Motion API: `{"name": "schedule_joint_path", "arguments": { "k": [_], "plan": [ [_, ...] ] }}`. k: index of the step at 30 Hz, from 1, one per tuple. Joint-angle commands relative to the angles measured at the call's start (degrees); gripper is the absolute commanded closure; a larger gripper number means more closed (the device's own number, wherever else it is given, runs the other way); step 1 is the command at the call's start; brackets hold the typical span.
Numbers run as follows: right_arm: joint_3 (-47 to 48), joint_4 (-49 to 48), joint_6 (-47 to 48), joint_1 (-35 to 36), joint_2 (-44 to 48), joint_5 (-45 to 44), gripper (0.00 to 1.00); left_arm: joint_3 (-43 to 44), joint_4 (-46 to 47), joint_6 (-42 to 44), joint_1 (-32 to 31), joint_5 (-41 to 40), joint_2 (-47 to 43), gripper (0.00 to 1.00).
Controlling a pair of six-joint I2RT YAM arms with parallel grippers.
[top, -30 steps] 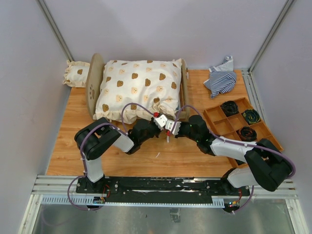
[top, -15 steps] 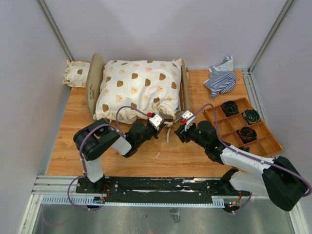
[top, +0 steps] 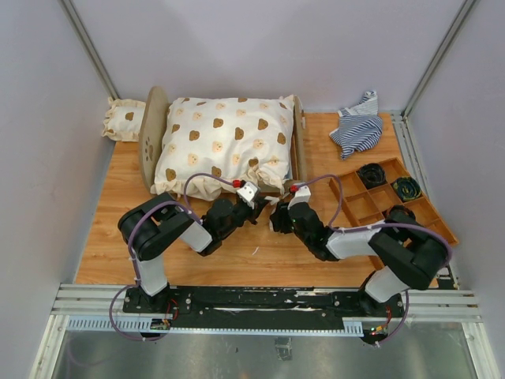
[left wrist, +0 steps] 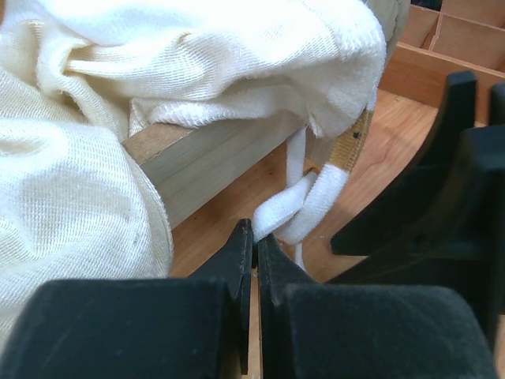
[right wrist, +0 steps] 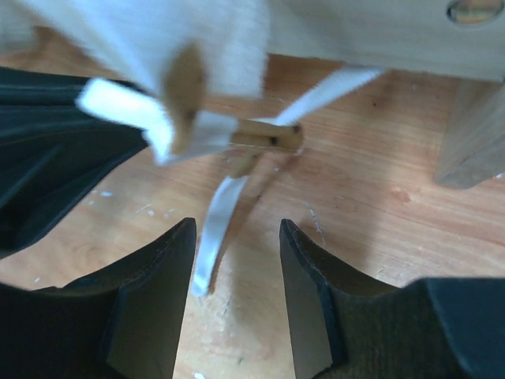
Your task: Set up the pet bed
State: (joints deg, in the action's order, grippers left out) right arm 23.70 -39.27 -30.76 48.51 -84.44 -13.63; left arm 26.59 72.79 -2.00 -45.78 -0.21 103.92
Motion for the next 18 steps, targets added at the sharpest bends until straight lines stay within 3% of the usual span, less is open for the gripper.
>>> {"name": "schedule_joint_path", "arguments": {
  "k": [1, 6, 9, 12, 13, 18],
  "plan": [
    [3.3, -5.1, -8.1, 1.5, -6.2, -9.7, 0.52, -0.7, 3.2, -1.2, 0.0, -0.2, -1.2, 1.00],
    [3.9, -10.6, -6.2, 2.2, -9.8, -11.5, 0.58, -0.9, 2.6, -1.8, 0.1, -3.3, -1.8, 1.00],
    [4.4, -12.5, -4.6, 2.2, -12.4, -12.8, 0.75, -0.7, 2.7, -2.8, 0.2, -3.4, -2.3, 1.00],
    [2.6, -19.8, -3.9, 2.3, -15.5, -10.9, 0.96, -0.2, 2.5, -3.2, 0.2, -3.3, -2.1, 1.00],
    [1.7, -22.3, -3.7, 2.2, -16.3, -10.2, 0.99, -0.2, 2.6, -3.5, 0.2, -3.5, -2.0, 1.00],
    [-0.7, -28.5, -2.1, 2.2, -17.3, -9.1, 1.00, -0.3, 2.6, -4.6, 0.2, -3.7, -2.1, 1.00]
  ]
}}
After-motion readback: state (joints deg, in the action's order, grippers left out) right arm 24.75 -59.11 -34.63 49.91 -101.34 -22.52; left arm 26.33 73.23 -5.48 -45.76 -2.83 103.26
